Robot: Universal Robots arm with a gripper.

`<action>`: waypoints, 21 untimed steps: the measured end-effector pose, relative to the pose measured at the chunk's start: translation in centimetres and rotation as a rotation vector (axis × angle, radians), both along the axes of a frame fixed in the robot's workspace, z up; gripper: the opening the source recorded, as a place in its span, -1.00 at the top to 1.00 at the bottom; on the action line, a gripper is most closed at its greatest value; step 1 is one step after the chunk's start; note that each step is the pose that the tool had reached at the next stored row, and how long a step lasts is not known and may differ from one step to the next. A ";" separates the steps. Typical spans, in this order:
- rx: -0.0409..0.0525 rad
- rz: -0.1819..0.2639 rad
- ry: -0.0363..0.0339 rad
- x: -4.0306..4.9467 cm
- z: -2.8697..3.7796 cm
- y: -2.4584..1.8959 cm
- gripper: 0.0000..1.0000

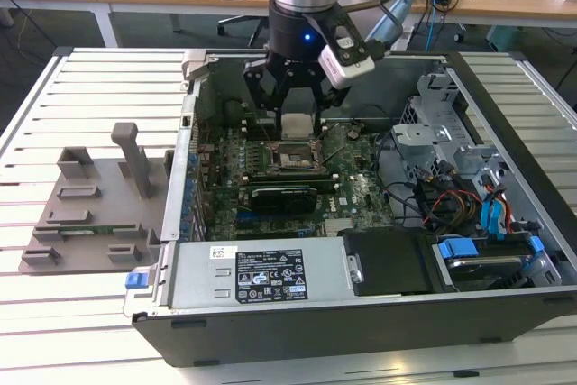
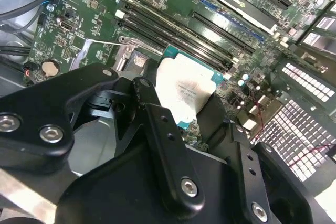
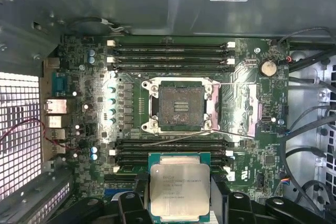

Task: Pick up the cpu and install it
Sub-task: 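Pick up the cpu and move it towards the insertion slot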

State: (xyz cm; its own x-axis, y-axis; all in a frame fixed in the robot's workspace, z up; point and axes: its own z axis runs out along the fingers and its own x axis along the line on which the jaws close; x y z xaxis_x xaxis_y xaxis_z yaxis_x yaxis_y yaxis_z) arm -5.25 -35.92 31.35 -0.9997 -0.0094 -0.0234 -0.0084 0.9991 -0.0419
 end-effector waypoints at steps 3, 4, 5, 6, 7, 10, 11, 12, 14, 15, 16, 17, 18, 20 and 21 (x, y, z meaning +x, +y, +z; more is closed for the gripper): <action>0.0000 0.000 0.0000 0.16 -0.31 0.02 -0.09; 0.0000 0.000 -0.0001 0.19 -0.40 0.03 -0.09; 0.0000 0.000 0.0000 0.25 -0.53 0.03 -0.09; 0.0000 0.000 -0.0001 0.35 -0.77 0.06 -0.09; -0.0001 0.000 0.0000 0.43 -0.91 0.09 -0.09; 0.0000 0.000 -0.0001 0.67 -1.26 0.35 -0.09; 0.0000 0.000 0.0000 0.69 -1.41 0.51 -0.09; 0.0000 0.000 0.0000 0.69 -1.50 0.62 -0.09; 0.0001 0.000 0.0000 0.69 -1.85 1.27 -0.09; 0.0000 0.000 0.0000 0.70 -2.00 1.56 -0.09; -0.0002 0.000 0.0001 0.71 -2.12 1.86 -0.09; 0.0000 0.000 0.0000 0.75 -2.22 2.15 -0.09; 0.0000 0.000 0.0000 0.78 -2.28 2.33 -0.09; 0.0000 0.000 -0.0001 0.88 -2.42 2.53 -0.09; 0.0002 0.000 -0.0001 0.91 -2.49 2.57 -0.09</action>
